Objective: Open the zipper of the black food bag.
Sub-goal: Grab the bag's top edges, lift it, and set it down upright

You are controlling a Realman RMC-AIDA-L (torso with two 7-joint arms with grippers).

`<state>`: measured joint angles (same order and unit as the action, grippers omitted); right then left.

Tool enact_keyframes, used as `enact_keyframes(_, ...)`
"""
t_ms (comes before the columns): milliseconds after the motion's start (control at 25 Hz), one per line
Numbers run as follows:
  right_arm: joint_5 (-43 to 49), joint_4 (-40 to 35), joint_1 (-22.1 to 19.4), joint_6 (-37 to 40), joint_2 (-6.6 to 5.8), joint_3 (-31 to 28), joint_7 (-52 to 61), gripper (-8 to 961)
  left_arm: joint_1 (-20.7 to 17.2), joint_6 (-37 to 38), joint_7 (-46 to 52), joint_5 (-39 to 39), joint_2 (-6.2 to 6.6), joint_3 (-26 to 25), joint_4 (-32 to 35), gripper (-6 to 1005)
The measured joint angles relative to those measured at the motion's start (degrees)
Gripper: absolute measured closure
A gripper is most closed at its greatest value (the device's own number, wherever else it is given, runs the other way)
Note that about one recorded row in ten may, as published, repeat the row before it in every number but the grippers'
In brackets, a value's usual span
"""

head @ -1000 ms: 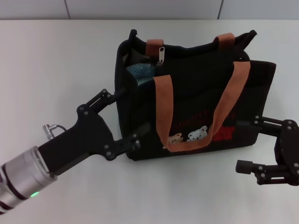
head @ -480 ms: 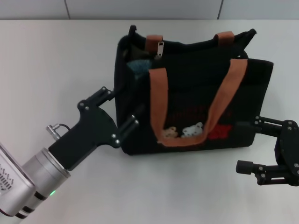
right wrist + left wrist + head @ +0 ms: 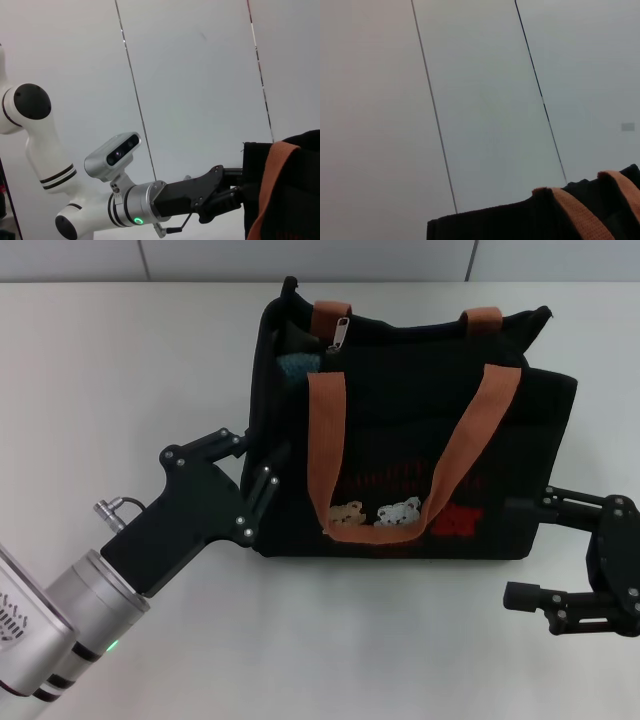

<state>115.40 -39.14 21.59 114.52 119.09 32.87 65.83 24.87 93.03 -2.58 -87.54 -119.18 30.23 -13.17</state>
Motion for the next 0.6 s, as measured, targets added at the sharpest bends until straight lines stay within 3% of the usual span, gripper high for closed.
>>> enact_keyframes(320, -1.0, 0.0, 0.1, 0.0, 0.0, -0.1, 0.2, 113, 0.0, 1.7, 0.1, 0.0, 0.01, 0.0, 0.5, 818)
enact_keyframes(600, -14.8, -0.7, -1.4, 1.7, -0.37, -2.8, 4.8, 114, 0.3, 7.2, 1.0, 0.0, 0.18, 0.0, 3.6, 826)
